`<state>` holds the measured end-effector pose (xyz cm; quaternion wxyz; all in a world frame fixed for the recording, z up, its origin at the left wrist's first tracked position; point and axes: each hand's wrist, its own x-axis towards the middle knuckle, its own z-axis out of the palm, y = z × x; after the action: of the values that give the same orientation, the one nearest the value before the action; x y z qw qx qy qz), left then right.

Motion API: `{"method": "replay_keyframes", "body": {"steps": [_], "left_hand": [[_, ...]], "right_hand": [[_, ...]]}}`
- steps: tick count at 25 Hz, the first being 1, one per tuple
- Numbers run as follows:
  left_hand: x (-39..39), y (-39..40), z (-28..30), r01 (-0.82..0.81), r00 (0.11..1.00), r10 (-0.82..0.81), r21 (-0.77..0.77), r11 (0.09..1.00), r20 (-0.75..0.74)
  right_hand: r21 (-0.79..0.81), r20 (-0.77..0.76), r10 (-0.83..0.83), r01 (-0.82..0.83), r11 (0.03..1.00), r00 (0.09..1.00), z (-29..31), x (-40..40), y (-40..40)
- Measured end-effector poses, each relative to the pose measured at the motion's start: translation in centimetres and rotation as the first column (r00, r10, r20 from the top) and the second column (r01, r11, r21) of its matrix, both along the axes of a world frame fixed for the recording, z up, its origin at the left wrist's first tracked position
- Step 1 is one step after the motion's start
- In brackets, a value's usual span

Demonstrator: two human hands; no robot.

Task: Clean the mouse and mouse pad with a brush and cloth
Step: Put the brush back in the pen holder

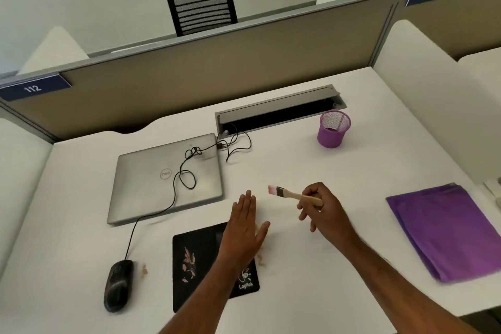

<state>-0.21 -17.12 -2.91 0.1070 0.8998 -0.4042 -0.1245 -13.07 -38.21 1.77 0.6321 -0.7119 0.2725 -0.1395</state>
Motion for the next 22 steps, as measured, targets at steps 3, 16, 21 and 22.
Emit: {"method": "replay_keyframes", "body": {"steps": [3, 16, 21, 22], "left_hand": [[1.9, -3.0, 0.0, 0.035, 0.999, -0.035, -0.021, 0.999, -0.018], [5.0, -14.5, -2.2, 0.194, 0.978, -0.195, -0.012, 0.981, -0.075], [4.8, -17.0, -3.1, 0.222, 0.97, -0.224, -0.023, 0.975, -0.098], [4.7, -17.3, -3.2, 0.221, 0.97, -0.222, -0.026, 0.975, -0.103]], "right_hand": [[0.0, 0.029, -0.086, 0.086, 0.996, 0.996, 0.8, 0.8, -2.1], [-0.206, 0.166, -0.344, 0.373, 0.905, 0.924, 4.6, 3.5, -15.1], [-0.343, 0.167, -0.373, 0.408, 0.846, 0.913, 5.2, 5.3, -20.1], [-0.376, 0.143, -0.376, 0.401, 0.835, 0.916, 5.1, 5.7, -20.8]]}}
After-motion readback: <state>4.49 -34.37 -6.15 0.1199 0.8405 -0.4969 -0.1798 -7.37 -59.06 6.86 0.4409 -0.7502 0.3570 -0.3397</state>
